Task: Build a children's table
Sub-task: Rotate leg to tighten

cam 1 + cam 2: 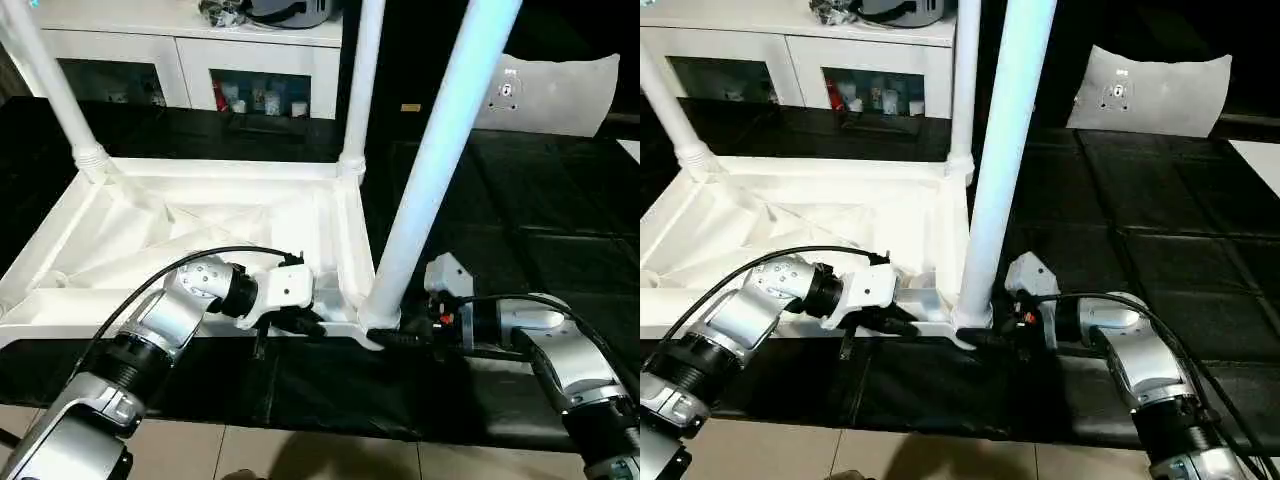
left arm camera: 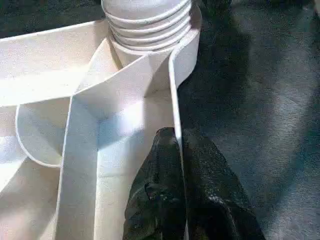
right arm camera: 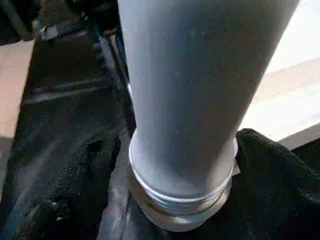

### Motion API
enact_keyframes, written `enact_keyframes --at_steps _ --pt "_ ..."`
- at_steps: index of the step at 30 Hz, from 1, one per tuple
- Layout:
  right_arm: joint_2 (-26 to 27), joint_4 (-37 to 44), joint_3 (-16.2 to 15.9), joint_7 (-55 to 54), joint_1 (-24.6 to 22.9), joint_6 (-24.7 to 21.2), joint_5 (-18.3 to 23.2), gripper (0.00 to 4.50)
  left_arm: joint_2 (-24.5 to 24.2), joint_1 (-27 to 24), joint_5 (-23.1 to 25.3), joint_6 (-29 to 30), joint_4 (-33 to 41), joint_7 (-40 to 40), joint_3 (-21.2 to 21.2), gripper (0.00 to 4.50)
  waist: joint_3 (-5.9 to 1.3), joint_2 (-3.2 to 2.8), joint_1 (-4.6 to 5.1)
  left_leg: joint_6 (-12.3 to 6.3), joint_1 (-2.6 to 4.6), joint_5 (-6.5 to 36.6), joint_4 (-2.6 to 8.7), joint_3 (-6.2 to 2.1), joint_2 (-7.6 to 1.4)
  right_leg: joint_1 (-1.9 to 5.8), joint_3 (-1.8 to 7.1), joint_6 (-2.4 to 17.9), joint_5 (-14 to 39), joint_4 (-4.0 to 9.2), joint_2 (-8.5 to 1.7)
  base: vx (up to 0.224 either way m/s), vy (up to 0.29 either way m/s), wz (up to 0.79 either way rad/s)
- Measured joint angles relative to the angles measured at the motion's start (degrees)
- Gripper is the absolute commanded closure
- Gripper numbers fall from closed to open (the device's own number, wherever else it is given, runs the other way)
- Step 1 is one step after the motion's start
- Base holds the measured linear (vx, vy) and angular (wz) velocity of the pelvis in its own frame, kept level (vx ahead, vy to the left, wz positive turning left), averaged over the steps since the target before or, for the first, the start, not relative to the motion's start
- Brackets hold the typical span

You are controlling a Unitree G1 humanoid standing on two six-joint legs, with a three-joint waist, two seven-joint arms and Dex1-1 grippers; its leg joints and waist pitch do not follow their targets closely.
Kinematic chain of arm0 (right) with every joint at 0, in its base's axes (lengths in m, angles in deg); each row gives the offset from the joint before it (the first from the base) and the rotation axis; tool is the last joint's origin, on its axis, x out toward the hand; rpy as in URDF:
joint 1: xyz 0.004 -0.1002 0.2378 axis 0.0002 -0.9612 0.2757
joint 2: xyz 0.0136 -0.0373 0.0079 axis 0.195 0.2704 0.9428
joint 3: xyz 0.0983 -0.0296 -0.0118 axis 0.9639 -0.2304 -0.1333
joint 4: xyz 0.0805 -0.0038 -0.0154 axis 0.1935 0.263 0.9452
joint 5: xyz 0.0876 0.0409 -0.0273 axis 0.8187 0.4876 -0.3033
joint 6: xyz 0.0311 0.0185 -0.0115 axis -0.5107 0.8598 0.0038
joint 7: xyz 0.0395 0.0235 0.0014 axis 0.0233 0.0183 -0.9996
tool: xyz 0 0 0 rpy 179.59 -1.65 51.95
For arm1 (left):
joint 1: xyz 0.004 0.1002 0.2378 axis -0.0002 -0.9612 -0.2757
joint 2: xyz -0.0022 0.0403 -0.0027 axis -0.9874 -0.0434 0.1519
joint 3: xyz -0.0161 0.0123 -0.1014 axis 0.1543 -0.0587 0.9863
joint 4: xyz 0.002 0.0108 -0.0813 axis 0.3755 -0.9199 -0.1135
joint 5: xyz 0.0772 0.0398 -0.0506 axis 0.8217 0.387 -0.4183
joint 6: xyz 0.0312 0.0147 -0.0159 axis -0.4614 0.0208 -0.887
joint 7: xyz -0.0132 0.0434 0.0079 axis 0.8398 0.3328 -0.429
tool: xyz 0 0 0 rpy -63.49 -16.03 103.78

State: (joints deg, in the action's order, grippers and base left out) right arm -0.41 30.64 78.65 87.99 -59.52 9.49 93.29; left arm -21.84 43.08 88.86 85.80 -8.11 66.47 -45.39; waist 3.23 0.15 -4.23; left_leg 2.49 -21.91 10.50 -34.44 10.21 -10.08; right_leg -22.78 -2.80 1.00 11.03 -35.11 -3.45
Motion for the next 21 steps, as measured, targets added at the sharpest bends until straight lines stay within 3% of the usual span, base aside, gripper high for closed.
enact_keyframes --at_steps 9,16,21 --pt "-0.28 -0.72 -0.26 2.39 0.74 -0.31 0.37 1.67 -0.12 -0.03 -0.01 -0.72 0.21 1.33 -0.34 4.50 -0.03 0.05 -0.71 0.00 0.02 0.00 0.00 0.00 -0.02 -0.02 -0.01 -0.01 0.00 -0.05 0.01 0.000 0.000 0.00" --pt "-0.13 -0.71 -0.30 2.52 0.72 -1.34 0.80 1.78 -0.30 -0.28 -0.01 -0.63 0.59 1.39 -0.37 4.50 -0.10 0.16 -0.72 0.01 0.04 0.00 0.00 0.00 -0.02 -0.02 -0.01 -0.01 0.01 -0.07 0.01 0.000 0.000 0.00" --pt "2.38 2.67 1.03 -1.86 -1.88 -5.67 1.40 1.78 0.94 -0.65 -0.62 5.31 1.87 0.15 0.98 4.50 -0.13 0.17 -0.60 0.03 0.18 -0.02 0.01 0.00 -0.03 0.07 0.00 -0.01 0.00 -0.11 0.02 0.000 0.000 0.00"
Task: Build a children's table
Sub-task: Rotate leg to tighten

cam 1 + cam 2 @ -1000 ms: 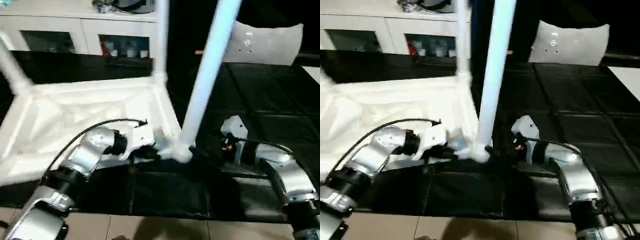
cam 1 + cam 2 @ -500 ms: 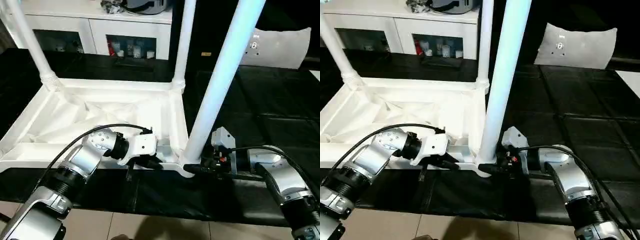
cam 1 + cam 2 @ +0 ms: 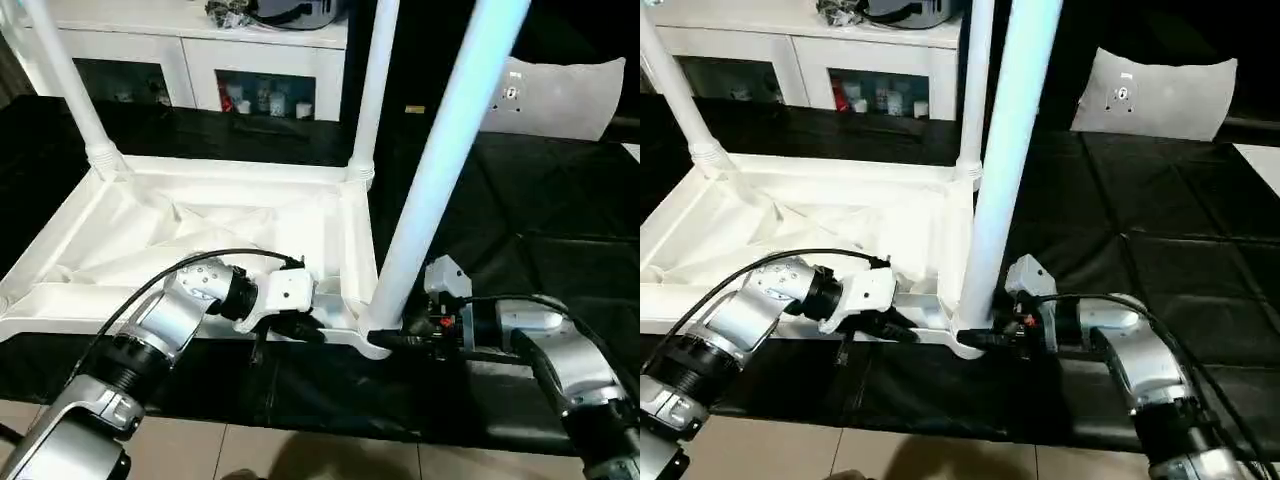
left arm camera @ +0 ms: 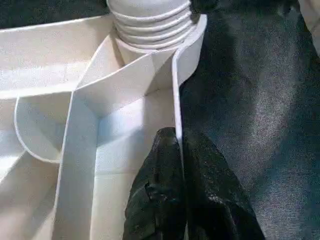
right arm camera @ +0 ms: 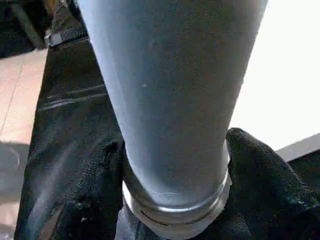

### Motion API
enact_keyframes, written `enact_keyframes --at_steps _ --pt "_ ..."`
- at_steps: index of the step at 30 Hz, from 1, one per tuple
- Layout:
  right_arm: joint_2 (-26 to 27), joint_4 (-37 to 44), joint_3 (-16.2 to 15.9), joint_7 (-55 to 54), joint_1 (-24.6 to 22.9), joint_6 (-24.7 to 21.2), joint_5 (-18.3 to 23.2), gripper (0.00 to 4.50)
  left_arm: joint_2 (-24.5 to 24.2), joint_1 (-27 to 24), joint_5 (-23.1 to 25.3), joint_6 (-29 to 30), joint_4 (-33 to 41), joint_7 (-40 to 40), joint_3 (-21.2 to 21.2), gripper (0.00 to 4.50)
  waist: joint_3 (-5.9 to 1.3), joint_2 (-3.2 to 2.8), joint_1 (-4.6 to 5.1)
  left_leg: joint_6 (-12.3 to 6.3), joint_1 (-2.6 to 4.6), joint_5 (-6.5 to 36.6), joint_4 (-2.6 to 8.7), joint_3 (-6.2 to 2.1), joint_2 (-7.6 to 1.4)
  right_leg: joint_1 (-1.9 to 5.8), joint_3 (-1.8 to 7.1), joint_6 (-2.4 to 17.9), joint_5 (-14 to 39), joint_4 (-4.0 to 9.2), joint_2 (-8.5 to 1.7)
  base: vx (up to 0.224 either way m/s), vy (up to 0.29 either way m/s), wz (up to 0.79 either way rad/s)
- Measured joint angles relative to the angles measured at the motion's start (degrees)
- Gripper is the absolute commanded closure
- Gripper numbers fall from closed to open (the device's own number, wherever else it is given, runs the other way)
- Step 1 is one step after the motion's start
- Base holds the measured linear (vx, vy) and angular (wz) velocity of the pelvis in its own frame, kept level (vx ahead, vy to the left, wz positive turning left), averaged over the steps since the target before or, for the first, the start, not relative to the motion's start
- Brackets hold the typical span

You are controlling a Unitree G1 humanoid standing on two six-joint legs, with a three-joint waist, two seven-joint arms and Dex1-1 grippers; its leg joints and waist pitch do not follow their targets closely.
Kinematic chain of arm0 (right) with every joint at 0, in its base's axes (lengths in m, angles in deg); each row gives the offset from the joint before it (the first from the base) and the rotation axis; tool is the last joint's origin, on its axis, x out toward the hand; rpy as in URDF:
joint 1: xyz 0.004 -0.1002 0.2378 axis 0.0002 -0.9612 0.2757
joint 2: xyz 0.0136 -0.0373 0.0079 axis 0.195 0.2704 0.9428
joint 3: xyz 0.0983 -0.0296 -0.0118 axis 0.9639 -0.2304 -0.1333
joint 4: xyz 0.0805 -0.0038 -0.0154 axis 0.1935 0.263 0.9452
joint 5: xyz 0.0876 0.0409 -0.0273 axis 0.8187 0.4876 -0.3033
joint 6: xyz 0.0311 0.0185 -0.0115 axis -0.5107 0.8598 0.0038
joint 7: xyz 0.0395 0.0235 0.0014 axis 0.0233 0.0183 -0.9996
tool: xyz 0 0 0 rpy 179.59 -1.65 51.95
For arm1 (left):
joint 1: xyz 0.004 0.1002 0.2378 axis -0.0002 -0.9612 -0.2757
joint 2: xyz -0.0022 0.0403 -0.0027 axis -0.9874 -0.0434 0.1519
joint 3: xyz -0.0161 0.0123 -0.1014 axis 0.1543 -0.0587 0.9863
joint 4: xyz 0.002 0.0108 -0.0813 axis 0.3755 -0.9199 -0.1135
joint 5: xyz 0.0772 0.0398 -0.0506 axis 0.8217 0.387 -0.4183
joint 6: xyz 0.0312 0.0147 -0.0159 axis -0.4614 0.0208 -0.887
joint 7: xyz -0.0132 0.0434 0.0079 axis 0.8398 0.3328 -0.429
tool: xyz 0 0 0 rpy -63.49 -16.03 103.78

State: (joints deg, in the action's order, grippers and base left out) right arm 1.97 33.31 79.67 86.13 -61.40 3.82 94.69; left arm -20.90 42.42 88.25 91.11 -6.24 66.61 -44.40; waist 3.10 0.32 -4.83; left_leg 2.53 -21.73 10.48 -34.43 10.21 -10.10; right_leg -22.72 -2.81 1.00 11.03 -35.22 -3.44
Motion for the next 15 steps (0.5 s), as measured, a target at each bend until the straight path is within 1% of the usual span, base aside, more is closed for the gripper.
enact_keyframes --at_steps 1,2,4,6,8,10,11,13,14,15 --pt "0.89 0.42 0.46 -1.95 -0.31 -0.86 -0.17 1.78 0.45 -0.01 0.06 1.79 0.20 -0.88 0.51 4.50 0.00 -0.01 0.06 0.03 0.12 -0.02 -0.01 0.00 0.00 0.05 0.02 0.00 0.00 -0.03 0.00 0.000 0.000 0.00" --pt "3.04 0.78 1.26 -6.56 -0.63 -2.06 -1.15 1.78 1.47 -0.02 0.66 5.19 0.12 -3.36 1.55 4.50 0.00 -0.01 0.32 0.08 0.40 -0.04 0.02 0.01 0.00 0.26 0.04 0.01 -0.01 -0.03 0.01 0.000 0.000 0.00" --pt "6.34 0.73 2.28 -13.27 -0.62 -3.38 -2.68 1.78 2.93 0.22 1.40 8.59 -0.48 -6.80 2.61 4.50 0.00 -0.05 1.22 0.10 0.79 -0.04 0.02 0.00 0.02 0.60 0.03 -0.36 0.21 0.03 0.00 0.000 0.000 0.00" --pt "8.93 0.44 3.62 -19.14 -0.29 -5.22 -3.62 1.78 5.19 0.34 1.92 11.20 -1.05 -10.33 3.31 4.50 0.00 -0.06 1.92 0.09 1.02 -0.04 0.05 0.00 0.04 0.84 0.03 -0.41 0.24 0.29 -0.01 0.000 0.000 0.00" --pt "11.87 -0.68 5.22 -25.39 0.88 -6.75 -4.85 1.78 7.70 0.67 2.59 13.45 -1.64 -14.53 4.05 4.50 0.01 -0.08 3.02 0.09 0.99 -0.04 0.00 -0.01 0.12 0.82 0.04 -0.41 0.25 0.46 -0.09 0.000 0.000 0.00" --pt "15.63 -2.73 7.40 -32.81 2.43 -7.07 -6.42 1.78 11.45 1.30 3.00 16.23 -3.15 -20.08 5.57 4.50 0.04 -0.21 3.49 0.09 0.93 -0.04 -0.02 -0.02 0.15 0.79 0.03 -0.41 0.24 0.70 -0.11 0.000 0.000 0.00" --pt "17.00 -3.74 8.02 -36.47 3.38 -7.27 -7.10 1.78 13.24 1.76 3.01 17.63 -3.79 -22.90 6.02 4.50 0.04 -0.35 3.84 0.08 0.81 -0.04 0.04 -0.08 0.16 0.76 -0.04 -0.40 0.24 0.97 -0.11 0.000 0.000 0.00" --pt "19.43 -4.75 9.66 -41.82 4.55 -7.80 -8.05 1.78 15.88 2.49 3.34 19.63 -4.58 -26.67 6.63 4.50 0.06 -0.40 4.25 0.08 0.67 -0.04 0.04 -0.11 0.18 0.72 -0.06 -0.35 0.21 1.18 -0.11 0.000 0.000 0.00" --pt "20.11 -5.38 10.08 -43.94 5.11 -7.87 -8.27 1.78 17.03 2.67 3.55 20.44 -4.73 -28.27 6.82 4.50 0.06 -0.40 4.53 0.07 0.64 -0.04 0.03 -0.11 0.24 0.70 0.02 -0.32 0.19 1.21 -0.11 0.000 0.000 0.00" --pt "20.08 -5.54 10.17 -44.34 5.16 -7.60 -8.26 1.78 17.51 2.73 3.56 20.60 -4.81 -28.82 6.82 4.50 0.06 -0.40 4.58 0.06 0.64 -0.03 0.03 -0.10 0.26 0.71 0.06 -0.22 0.12 1.22 -0.11 0.000 0.000 0.00"
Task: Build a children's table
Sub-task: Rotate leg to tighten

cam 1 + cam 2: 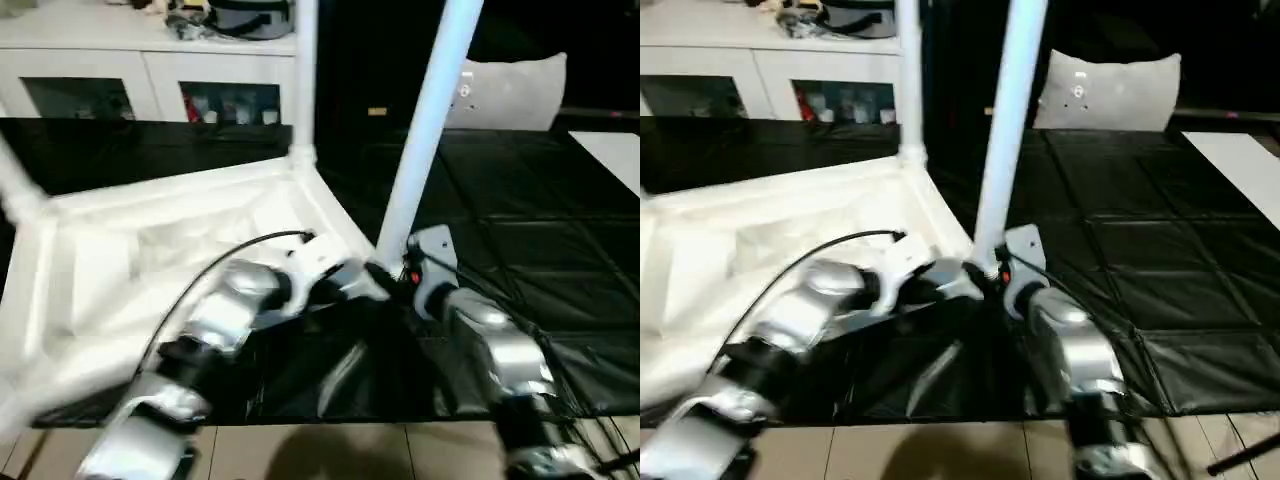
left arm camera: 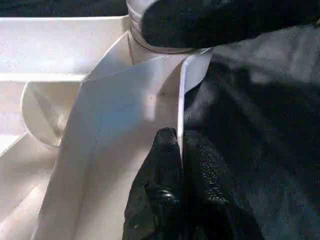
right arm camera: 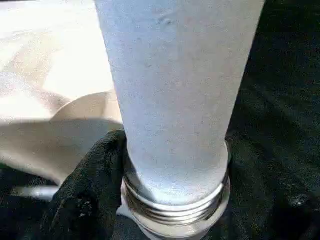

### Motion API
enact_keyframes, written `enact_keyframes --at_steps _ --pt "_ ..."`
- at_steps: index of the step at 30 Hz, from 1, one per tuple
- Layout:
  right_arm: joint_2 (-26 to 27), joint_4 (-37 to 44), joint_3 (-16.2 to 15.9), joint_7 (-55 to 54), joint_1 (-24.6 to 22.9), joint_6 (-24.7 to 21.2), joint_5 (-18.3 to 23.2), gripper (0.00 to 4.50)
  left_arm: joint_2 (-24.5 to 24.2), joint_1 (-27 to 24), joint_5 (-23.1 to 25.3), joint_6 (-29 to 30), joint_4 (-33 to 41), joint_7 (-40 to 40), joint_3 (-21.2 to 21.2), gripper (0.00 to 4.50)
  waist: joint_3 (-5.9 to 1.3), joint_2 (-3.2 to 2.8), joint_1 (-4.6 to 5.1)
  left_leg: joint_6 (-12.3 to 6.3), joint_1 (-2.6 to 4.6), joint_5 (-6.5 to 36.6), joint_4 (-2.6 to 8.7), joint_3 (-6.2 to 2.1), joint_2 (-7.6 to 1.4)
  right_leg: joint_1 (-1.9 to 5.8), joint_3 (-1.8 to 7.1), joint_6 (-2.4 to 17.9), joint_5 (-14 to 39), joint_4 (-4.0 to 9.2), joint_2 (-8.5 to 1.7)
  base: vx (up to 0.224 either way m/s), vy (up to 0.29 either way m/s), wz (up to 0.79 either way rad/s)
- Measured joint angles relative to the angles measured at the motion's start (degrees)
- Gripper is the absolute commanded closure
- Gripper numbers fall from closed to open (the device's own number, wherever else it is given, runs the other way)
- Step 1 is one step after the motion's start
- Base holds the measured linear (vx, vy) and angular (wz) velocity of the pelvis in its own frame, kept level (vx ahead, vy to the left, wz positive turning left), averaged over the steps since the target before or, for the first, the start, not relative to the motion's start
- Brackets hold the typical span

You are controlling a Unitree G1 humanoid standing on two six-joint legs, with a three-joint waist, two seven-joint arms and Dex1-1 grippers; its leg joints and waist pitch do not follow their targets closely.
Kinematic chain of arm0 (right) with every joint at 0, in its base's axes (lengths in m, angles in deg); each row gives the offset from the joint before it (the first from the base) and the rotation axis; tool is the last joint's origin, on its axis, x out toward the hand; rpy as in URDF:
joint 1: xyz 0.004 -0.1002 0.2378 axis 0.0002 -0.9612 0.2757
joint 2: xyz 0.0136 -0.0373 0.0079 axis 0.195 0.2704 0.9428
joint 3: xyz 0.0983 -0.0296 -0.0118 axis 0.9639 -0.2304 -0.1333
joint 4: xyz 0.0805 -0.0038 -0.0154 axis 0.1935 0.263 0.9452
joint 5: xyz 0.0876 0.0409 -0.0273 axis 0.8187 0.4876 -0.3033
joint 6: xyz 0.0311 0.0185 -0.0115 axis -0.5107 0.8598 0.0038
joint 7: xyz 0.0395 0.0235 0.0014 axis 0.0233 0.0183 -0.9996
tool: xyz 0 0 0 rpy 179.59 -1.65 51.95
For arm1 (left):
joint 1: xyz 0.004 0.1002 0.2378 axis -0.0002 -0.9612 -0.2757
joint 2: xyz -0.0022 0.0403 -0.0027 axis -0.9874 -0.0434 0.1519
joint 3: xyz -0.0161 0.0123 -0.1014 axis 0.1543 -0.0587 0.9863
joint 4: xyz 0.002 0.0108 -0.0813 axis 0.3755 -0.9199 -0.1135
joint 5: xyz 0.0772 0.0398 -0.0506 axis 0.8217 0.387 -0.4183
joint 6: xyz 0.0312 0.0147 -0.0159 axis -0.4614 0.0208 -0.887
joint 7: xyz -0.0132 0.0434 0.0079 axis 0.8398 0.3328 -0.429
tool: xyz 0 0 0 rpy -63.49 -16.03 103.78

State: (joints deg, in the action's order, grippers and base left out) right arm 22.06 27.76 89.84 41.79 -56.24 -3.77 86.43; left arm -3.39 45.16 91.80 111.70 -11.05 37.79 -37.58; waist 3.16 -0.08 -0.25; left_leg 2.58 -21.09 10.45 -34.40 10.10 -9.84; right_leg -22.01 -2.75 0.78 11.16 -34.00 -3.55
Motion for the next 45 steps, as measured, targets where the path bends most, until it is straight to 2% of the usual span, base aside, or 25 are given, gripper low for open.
enact_keyframes --at_steps 1,2,3,6,8,10,13,17,23,26,31,35,45 --pt "-0.07 -0.05 0.06 0.00 -0.04 0.25 0.01 1.43 0.15 0.01 -0.01 0.00 0.00 -0.09 0.01 4.50 0.00 0.00 0.01 -0.01 -0.01 0.01 0.01 0.00 0.00 0.00 0.01 0.07 -0.05 0.00 0.00 0.000 0.000 0.00" --pt "-0.09 -0.05 0.07 0.00 -0.07 0.55 0.01 1.43 0.15 0.11 -0.02 -0.01 0.00 -0.08 -0.01 4.50 0.00 0.00 -0.02 -0.03 0.00 0.02 0.01 0.00 0.00 0.00 0.00 0.11 -0.16 -0.03 0.01 0.000 0.000 0.00" --pt "-0.16 0.04 0.08 0.00 -0.21 0.83 0.01 1.08 0.10 0.19 -0.01 -0.20 -0.05 0.00 -0.10 4.50 0.00 -0.01 -0.09 -0.05 0.00 0.02 0.03 0.00 0.00 0.00 0.00 0.08 -0.37 -0.03 0.01 0.000 0.000 0.00" --pt "-0.17 1.06 0.08 0.47 -1.12 1.90 0.11 1.03 -0.56 0.49 0.01 -2.54 -0.72 0.85 -0.72 4.50 0.00 -0.01 -0.25 -0.04 -0.01 0.02 0.21 -0.01 -0.05 -0.09 -0.05 -0.07 -0.77 -0.05 0.05 0.000 0.000 0.00" --pt "-0.30 1.55 0.08 1.67 -2.11 3.51 0.19 0.68 -1.54 0.52 -0.16 -4.27 -0.97 2.52 -0.92 4.50 0.00 -0.03 -0.48 -0.02 -0.05 0.01 0.36 -0.03 -0.10 -0.21 -0.09 0.12 -0.91 -0.13 0.09 0.000 0.000 0.00" --pt "-0.44 1.65 0.01 2.55 -2.21 3.96 0.28 0.58 -2.15 0.52 -0.10 -4.99 -0.97 2.95 -1.02 4.50 -0.01 -0.05 -0.70 0.00 -0.04 0.00 0.52 -0.03 -0.11 -0.28 -0.11 0.17 -0.95 -0.13 0.11 0.000 0.000 0.00" --pt "-4.54 2.52 -0.98 9.52 -3.73 6.14 2.13 0.22 -5.18 0.35 -0.68 -7.95 -0.51 7.04 -1.97 4.50 0.00 -0.06 -1.04 0.01 -0.26 0.00 0.61 -0.03 -0.16 -0.55 -0.12 0.15 -0.94 -0.12 0.16 0.000 0.000 0.00" --pt "-9.82 4.69 -3.13 19.74 -4.99 8.01 4.47 0.02 -9.83 -0.67 -1.60 -12.33 0.87 13.24 -2.18 4.50 0.00 -0.07 -1.66 0.01 -0.73 -0.02 0.60 -0.02 -0.20 -1.01 -0.19 0.15 -0.94 -0.16 0.18 0.000 0.000 0.00" --pt "-16.19 4.97 -3.99 30.05 -4.20 12.56 5.19 0.02 -14.03 -2.23 -2.81 -18.55 2.60 21.75 -4.56 4.50 0.00 -0.06 -3.12 -0.04 -0.86 0.01 0.37 0.01 -0.17 -0.92 -0.20 0.17 -0.94 -0.13 0.07 0.000 0.000 0.00" --pt "-19.29 4.19 -6.47 37.32 -3.71 14.66 5.66 0.02 -15.89 -2.48 -3.42 -21.00 2.86 25.64 -5.74 4.50 0.00 0.02 -3.29 -0.03 -0.81 0.00 0.32 0.01 -0.19 -0.88 -0.21 0.17 -0.94 -0.22 0.06 0.000 0.000 0.00" --pt "-22.22 3.74 -9.10 45.17 -3.72 15.17 6.16 0.02 -17.80 -2.56 -3.64 -23.72 2.90 29.60 -6.54 4.50 0.00 0.17 -3.36 -0.04 -0.80 -0.02 0.21 0.01 -0.22 -0.88 -0.23 0.16 -0.94 -0.38 0.06 0.000 0.000 0.00" --pt "-22.55 2.96 -10.17 48.77 -3.61 15.22 6.97 0.49 -18.34 -2.54 -3.95 -25.07 2.91 31.32 -7.17 4.50 -0.01 0.25 -3.41 -0.05 -0.81 -0.02 0.13 0.01 -0.22 -0.88 -0.23 0.16 -0.94 -0.42 0.05 0.000 0.000 0.00" --pt "-22.26 0.94 -10.91 50.53 -2.57 14.92 7.58 1.24 -18.53 -2.42 -3.96 -25.81 2.85 32.05 -7.43 4.50 -0.02 0.29 -3.46 -0.07 -0.84 -0.03 0.08 0.02 -0.24 -0.89 -0.24 0.17 -0.94 -0.46 0.05 0.000 0.000 0.00"
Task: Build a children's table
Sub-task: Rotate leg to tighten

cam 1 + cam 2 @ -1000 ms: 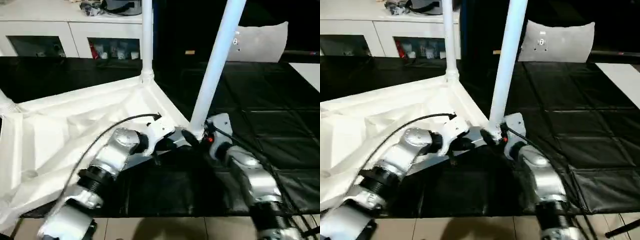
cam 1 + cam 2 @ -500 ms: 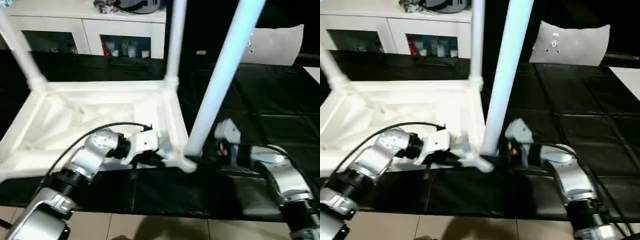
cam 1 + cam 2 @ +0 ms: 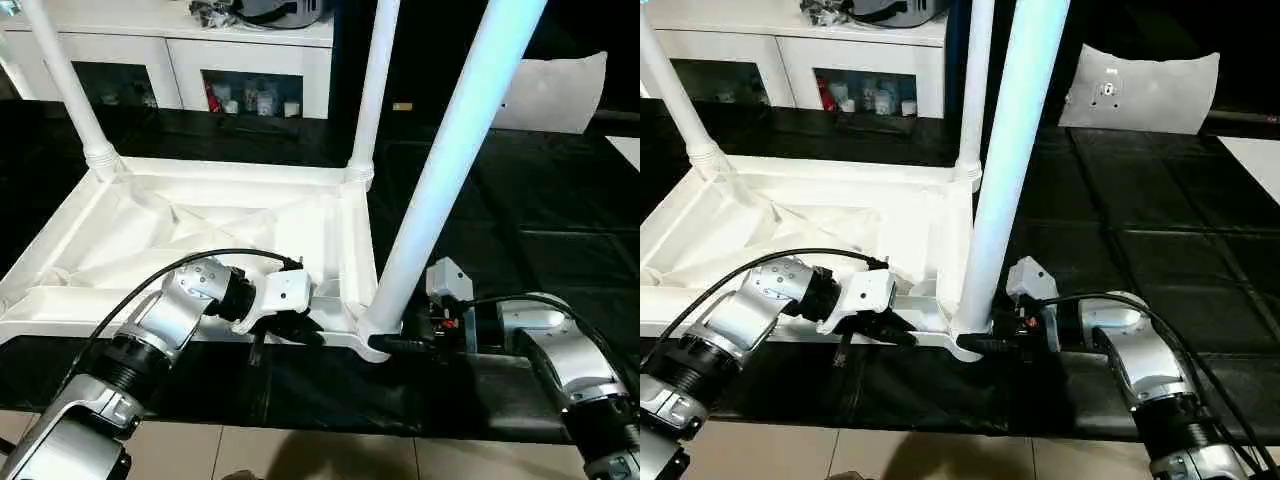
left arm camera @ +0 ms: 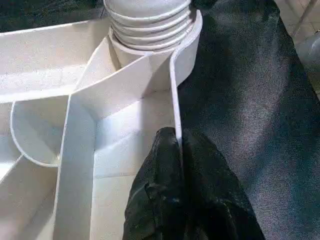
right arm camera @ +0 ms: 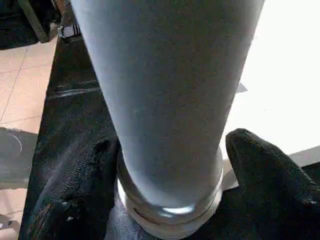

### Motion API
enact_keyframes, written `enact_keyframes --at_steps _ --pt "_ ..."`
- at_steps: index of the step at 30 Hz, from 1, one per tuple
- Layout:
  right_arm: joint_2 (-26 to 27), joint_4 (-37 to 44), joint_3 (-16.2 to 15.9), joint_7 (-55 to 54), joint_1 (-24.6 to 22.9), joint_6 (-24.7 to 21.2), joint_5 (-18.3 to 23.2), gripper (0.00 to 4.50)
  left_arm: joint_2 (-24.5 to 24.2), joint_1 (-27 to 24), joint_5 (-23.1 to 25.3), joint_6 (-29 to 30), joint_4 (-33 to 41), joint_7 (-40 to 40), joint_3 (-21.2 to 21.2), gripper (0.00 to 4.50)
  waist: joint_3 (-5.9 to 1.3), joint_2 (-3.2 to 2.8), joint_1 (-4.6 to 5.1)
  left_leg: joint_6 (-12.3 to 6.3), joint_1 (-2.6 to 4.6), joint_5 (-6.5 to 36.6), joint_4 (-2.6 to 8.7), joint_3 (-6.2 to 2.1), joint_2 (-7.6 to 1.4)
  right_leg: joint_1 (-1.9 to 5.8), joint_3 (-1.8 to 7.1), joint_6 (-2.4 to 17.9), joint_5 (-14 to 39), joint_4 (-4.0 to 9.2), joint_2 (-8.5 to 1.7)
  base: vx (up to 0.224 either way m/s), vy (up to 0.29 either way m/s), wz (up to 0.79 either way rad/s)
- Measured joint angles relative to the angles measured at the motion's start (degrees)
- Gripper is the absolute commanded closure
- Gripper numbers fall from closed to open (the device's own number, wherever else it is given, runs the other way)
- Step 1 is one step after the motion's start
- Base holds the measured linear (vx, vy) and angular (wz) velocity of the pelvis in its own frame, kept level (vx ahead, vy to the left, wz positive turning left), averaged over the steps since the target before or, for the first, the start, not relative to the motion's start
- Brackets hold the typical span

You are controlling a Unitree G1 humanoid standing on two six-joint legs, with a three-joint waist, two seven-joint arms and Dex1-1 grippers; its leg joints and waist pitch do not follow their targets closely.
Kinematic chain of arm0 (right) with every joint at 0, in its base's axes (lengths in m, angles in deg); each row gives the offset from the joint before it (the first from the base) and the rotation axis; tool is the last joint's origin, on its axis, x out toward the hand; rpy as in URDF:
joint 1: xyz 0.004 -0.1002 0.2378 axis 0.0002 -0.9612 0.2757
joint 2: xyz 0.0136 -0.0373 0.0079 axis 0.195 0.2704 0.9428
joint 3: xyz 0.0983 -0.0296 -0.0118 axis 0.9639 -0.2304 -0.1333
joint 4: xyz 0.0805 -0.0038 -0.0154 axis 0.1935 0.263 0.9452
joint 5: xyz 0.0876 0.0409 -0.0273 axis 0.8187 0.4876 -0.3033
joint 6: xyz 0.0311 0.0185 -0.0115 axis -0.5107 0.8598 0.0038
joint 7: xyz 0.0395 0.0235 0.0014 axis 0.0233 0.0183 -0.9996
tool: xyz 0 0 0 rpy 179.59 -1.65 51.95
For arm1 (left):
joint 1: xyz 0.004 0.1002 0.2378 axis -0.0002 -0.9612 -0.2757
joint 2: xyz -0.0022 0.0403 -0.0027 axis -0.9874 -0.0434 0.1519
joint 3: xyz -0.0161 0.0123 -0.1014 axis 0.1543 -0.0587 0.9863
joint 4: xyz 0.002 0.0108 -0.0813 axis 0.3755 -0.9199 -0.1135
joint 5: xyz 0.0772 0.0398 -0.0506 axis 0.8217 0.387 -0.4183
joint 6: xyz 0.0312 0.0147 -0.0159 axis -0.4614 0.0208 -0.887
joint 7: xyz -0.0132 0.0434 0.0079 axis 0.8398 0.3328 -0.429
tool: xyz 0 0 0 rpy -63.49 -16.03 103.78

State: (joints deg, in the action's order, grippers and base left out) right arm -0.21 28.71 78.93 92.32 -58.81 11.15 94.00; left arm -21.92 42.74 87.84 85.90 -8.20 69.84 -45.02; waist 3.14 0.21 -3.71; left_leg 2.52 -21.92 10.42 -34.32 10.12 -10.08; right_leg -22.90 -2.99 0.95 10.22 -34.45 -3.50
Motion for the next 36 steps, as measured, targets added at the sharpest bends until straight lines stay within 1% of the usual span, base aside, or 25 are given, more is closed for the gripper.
enact_keyframes --at_steps 4,8,13,15,16,18,20,23,24,25,26,28,30,32,33,34,36 --pt "0.32 -0.80 0.00 0.59 0.22 0.01 0.31 1.66 -0.04 0.02 0.00 -0.22 -0.09 0.01 -0.02 4.50 0.00 0.00 0.02 0.00 0.00 0.00 -0.02 0.00 0.00 0.00 -0.01 0.00 0.00 -0.01 0.00 0.000 0.000 0.00" --pt "0.38 -1.05 -0.01 0.67 0.28 -0.21 0.66 1.80 -0.05 0.02 0.00 -0.22 -0.09 0.01 -0.01 4.50 -0.01 0.01 0.01 0.00 0.00 0.00 -0.02 0.00 -0.01 0.00 -0.01 0.00 0.00 -0.03 0.00 0.000 0.000 0.00" --pt "0.57 -0.88 0.12 0.35 -0.04 -0.57 1.06 1.84 0.04 0.01 -0.06 0.05 -0.08 0.01 0.05 4.50 -0.01 0.01 0.00 0.00 0.00 0.00 -0.02 0.00 -0.02 0.00 -0.02 0.00 0.00 -0.03 0.00 0.000 0.000 0.00" --pt "1.76 0.46 0.92 -1.15 -1.41 -1.40 1.35 1.85 0.56 -0.02 -0.48 1.72 0.08 -0.14 0.20 4.50 -0.01 0.00 0.02 0.01 0.03 0.00 -0.02 0.00 -0.03 0.01 -0.02 0.00 0.00 -0.05 0.01 0.000 0.000 0.00" --pt "2.56 1.78 1.42 -2.97 -2.53 -2.40 1.36 1.85 0.97 -0.03 -0.67 3.53 0.22 -0.79 0.86 4.50 -0.02 -0.01 0.00 0.01 0.07 -0.01 -0.01 0.00 -0.03 0.03 -0.02 0.00 0.00 -0.06 0.01 0.000 0.000 0.00" --pt "5.36 3.28 2.83 -9.21 -4.09 -4.50 1.01 1.85 1.94 -0.03 -0.45 7.66 0.24 -3.46 2.24 4.50 -0.03 -0.03 0.34 0.05 0.29 -0.03 -0.04 0.00 -0.02 0.14 0.00 0.05 -0.03 -0.14 0.01 0.000 0.000 0.00" --pt "8.78 3.23 4.01 -16.22 -4.17 -5.80 -0.29 1.85 3.26 -0.03 0.65 11.29 0.20 -7.32 3.27 4.50 -0.03 -0.03 0.86 0.08 0.61 -0.04 -0.06 0.01 -0.01 0.34 0.02 -0.17 0.10 -0.17 0.00 0.000 0.000 0.00" --pt "12.95 2.31 6.08 -25.76 -3.81 -7.03 -1.90 1.85 6.47 0.05 2.07 15.38 0.07 -13.37 4.49 4.50 -0.02 -0.05 2.18 0.09 0.89 -0.04 -0.08 0.00 0.01 0.57 -0.02 -0.33 0.20 0.07 -0.02 0.000 0.000 0.00" --pt "13.91 1.88 6.76 -28.11 -3.53 -7.50 -2.10 1.85 7.64 0.08 2.20 16.32 -0.08 -15.19 4.76 4.50 -0.02 -0.06 2.48 0.09 0.93 -0.04 -0.06 -0.05 0.01 0.65 -0.11 -0.33 0.20 0.29 -0.03 0.000 0.000 0.00" --pt "15.74 0.76 8.16 -31.48 -2.88 -7.88 -2.46 1.85 9.52 0.23 2.49 17.53 -0.69 -18.11 5.31 4.50 -0.02 -0.08 2.86 0.09 0.91 -0.04 -0.06 -0.17 0.01 0.72 -0.28 -0.33 0.20 0.51 -0.05 0.000 0.000 0.00" --pt "17.45 -0.46 9.37 -35.53 -1.82 -8.33 -2.97 1.85 11.65 0.45 2.92 18.67 -1.44 -21.29 5.97 4.50 -0.01 -0.08 3.45 0.09 0.83 -0.04 -0.12 -0.20 0.02 0.71 -0.53 -0.33 0.20 0.70 -0.22 0.000 0.000 0.00" --pt "19.78 -1.26 11.07 -41.75 -0.86 -9.29 -3.91 1.85 15.28 0.82 3.00 21.10 -2.51 -26.46 7.16 4.50 0.01 -0.12 3.86 0.08 0.86 -0.03 -0.09 -0.20 0.07 0.83 -0.90 -0.33 0.20 1.04 -0.53 0.000 0.000 0.00" --pt "21.63 -1.80 12.09 -47.55 0.62 -10.60 -5.35 1.85 18.44 1.12 3.31 23.30 -2.95 -31.32 7.88 4.50 0.01 -0.13 4.51 0.05 0.82 -0.02 -0.04 -0.19 0.20 0.85 -1.07 -0.32 0.19 1.34 -0.78 0.000 0.000 0.00" --pt "22.58 -2.34 12.37 -50.90 1.40 -10.46 -6.48 1.85 20.24 1.43 3.42 24.82 -3.00 -34.05 7.99 4.50 0.02 -0.13 4.96 0.01 0.78 0.01 -0.04 -0.16 0.27 0.84 -1.05 -0.31 0.18 1.43 -0.87 0.000 0.000 0.00" --pt "22.81 -2.68 12.36 -51.83 1.86 -10.37 -7.05 1.30 20.66 1.71 3.48 25.24 -3.13 -34.81 7.98 4.50 0.02 -0.13 5.03 -0.02 0.74 0.02 -0.04 -0.14 0.29 0.80 -1.02 -0.30 0.18 1.43 -0.87 0.000 0.000 0.00" --pt "22.87 -3.07 12.36 -52.05 2.06 -9.88 -7.44 1.16 20.83 1.84 3.69 25.35 -3.17 -35.09 7.96 4.50 0.02 -0.13 5.02 -0.04 0.69 0.03 -0.04 -0.14 0.29 0.74 -1.02 -0.28 0.16 1.43 -0.87 0.000 0.000 0.00" --pt "23.21 -3.20 12.33 -52.03 2.06 -9.18 -7.51 1.09 20.87 1.92 3.91 25.32 -3.09 -35.22 7.97 4.50 0.01 -0.13 4.95 -0.11 0.70 0.07 -0.02 -0.14 0.29 0.73 -1.02 -0.23 0.01 1.38 -0.87 0.000 0.000 0.00"
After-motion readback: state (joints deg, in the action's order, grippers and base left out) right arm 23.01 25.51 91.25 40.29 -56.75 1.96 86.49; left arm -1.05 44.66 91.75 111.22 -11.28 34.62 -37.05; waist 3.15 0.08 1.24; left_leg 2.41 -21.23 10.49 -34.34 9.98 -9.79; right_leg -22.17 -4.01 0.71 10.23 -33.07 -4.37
